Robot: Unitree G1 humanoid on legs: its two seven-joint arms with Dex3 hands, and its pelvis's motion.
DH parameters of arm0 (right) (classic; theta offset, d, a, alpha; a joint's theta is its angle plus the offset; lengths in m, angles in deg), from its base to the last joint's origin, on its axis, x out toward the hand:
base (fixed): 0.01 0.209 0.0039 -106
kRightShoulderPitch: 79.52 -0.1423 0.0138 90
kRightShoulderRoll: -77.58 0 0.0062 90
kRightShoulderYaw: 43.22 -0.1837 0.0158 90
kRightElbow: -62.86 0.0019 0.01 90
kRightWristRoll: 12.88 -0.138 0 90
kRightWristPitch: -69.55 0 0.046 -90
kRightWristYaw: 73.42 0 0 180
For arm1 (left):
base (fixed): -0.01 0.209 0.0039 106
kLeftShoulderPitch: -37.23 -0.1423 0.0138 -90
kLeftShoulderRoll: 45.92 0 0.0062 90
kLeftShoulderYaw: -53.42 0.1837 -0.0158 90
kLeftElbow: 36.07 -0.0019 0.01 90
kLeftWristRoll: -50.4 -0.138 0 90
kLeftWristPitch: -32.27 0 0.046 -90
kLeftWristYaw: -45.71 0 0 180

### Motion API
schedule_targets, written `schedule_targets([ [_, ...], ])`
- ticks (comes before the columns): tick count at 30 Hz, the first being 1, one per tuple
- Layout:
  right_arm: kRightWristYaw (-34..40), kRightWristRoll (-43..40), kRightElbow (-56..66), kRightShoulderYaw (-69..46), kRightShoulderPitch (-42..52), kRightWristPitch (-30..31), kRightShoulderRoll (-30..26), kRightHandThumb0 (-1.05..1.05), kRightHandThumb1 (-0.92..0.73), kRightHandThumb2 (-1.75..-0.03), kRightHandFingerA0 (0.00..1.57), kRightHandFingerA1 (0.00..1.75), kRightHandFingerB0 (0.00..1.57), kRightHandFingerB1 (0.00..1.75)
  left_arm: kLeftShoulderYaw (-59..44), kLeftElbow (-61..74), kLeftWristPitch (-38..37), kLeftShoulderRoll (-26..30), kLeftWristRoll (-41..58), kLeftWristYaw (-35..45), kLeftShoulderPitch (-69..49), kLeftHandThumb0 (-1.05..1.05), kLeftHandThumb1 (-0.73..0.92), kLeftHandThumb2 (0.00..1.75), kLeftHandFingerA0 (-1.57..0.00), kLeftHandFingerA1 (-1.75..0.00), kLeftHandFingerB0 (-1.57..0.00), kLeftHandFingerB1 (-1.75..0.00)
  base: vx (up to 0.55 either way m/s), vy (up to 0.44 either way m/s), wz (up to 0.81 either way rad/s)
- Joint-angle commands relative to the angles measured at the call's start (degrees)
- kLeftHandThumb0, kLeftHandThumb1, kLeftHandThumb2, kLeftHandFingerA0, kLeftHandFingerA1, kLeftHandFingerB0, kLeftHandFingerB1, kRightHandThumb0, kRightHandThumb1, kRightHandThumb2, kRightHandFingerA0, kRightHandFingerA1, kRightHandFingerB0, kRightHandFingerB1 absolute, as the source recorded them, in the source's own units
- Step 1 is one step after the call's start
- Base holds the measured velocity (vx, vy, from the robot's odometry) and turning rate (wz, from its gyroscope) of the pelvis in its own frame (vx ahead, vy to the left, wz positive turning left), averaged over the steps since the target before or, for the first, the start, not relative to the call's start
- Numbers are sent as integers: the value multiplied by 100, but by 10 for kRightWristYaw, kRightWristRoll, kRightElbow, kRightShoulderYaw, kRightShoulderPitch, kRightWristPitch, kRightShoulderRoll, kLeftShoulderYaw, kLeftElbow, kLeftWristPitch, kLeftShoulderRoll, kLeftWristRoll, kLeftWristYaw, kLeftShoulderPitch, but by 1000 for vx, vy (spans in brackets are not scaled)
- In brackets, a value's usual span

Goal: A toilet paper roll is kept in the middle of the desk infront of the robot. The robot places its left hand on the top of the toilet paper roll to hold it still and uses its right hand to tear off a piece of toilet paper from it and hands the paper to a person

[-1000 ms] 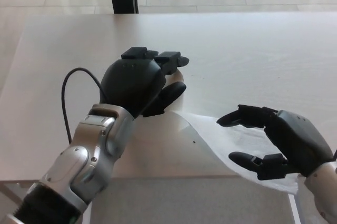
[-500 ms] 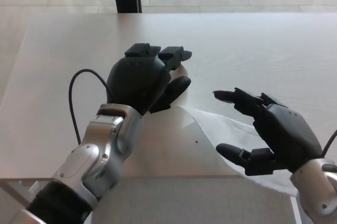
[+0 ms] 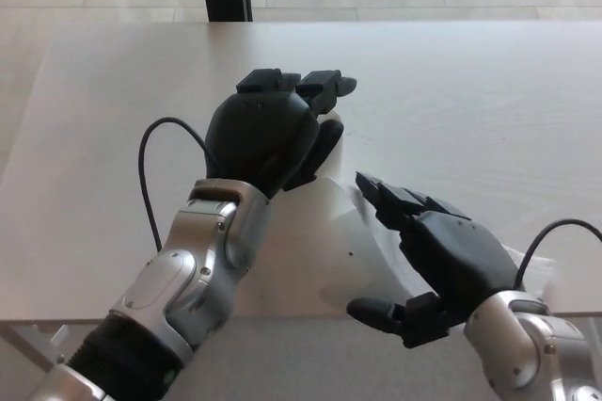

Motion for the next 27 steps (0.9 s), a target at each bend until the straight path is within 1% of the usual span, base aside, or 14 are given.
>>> schedule_targets([
  [1, -3, 116, -81, 33, -31, 180, 47, -91, -54, -90, 0, 21, 2, 0, 6, -57, 21, 2, -12, -5, -33, -23, 79, 65, -35, -43, -38, -40, 0, 0, 0],
  [3, 34, 120, -107, 34, -34, 177, 58, -89, -52, -86, 0, 18, 10, 0, 3, -51, 26, -1, -6, 0, -40, -25, 78, 63, -33, -42, -39, -39, 0, 0, 0],
  [4, 50, 124, -119, 33, -37, 181, 65, -73, -61, -68, 0, 0, 0, 21, 4, -47, 31, -3, -5, 5, -43, -26, 79, 63, -32, -40, -38, -38, 0, 0, 0],
  [5, 77, 130, -141, 34, -46, 180, 71, -81, -50, -83, 0, 20, 6, 8, 5, -47, 30, -3, -6, 3, -48, -27, 82, 64, -31, -40, -37, -38, 0, 0, 0],
  [7, 99, 137, -157, 32, -54, 181, 78, -69, -52, -87, 0, 28, 0, 18, 7, -51, 25, -4, -6, -5, -55, -26, 84, 64, -31, -40, -38, -39, 0, 0, 0],
  [8, 114, 139, -165, 29, -59, 182, 83, -63, -66, -74, 0, 0, 7, 17, 8, -52, 24, -5, -7, -8, -58, -26, 82, 67, -32, -42, -38, -40, 0, 0, 0],
  [9, 122, 141, -170, 28, -61, 182, 85, -63, -66, -74, 0, 0, 7, 17, 9, -52, 24, -5, -8, -10, -60, -26, 82, 67, -32, -42, -38, -40, 0, 0, 0],
  [12, 201, 140, -198, 16, -65, 150, 87, -58, -65, -76, 0, 17, 10, 32, 14, -58, 12, 0, -9, -18, -69, -26, 82, 65, -31, -42, -39, -39, 0, 0, 0],
  [14, 241, 140, -211, 10, -69, 134, 86, -52, -69, -62, 3, 36, 16, 33, 10, -61, 8, 0, 0, -18, -74, -26, 85, 64, -32, -41, -39, -39, 0, 0, 0],
  [15, 279, 125, -221, -1, -67, 102, 85, -53, -60, -78, 16, 53, 16, 43, 8, -64, 7, 0, 2, -19, -76, -26, 83, 65, -33, -40, -39, -39, 0, 0, 0],
  [17, 282, 126, -218, -2, -64, 102, 84, -53, -60, -78, 16, 53, 16, 43, 10, -62, 7, -1, 2, -20, -78, -26, 83, 65, -33, -40, -39, -39, 0, 0, 0],
  [18, 306, 120, -226, -5, -60, 85, 84, -44, -70, -61, 27, 51, 22, 37, 8, -66, 5, 0, 5, -21, -78, -26, 83, 65, -34, -39, -40, -39, 0, 0, 0],
  [20, 345, 116, -239, -7, -55, 63, 84, -42, -68, -60, 39, 50, 28, 37, 10, -67, 5, -1, 4, -20, -79, -27, 83, 65, -34, -40, -39, -38, 0, 0, 0],
  [27, 404, 115, -273, 2, -52, 26, 78, -39, -67, -60, 37, 58, 36, 40, 16, -75, 3, -1, 5, -15, -77, -38, 87, 64, -30, -42, -37, -36, 0, 0, 0],
])
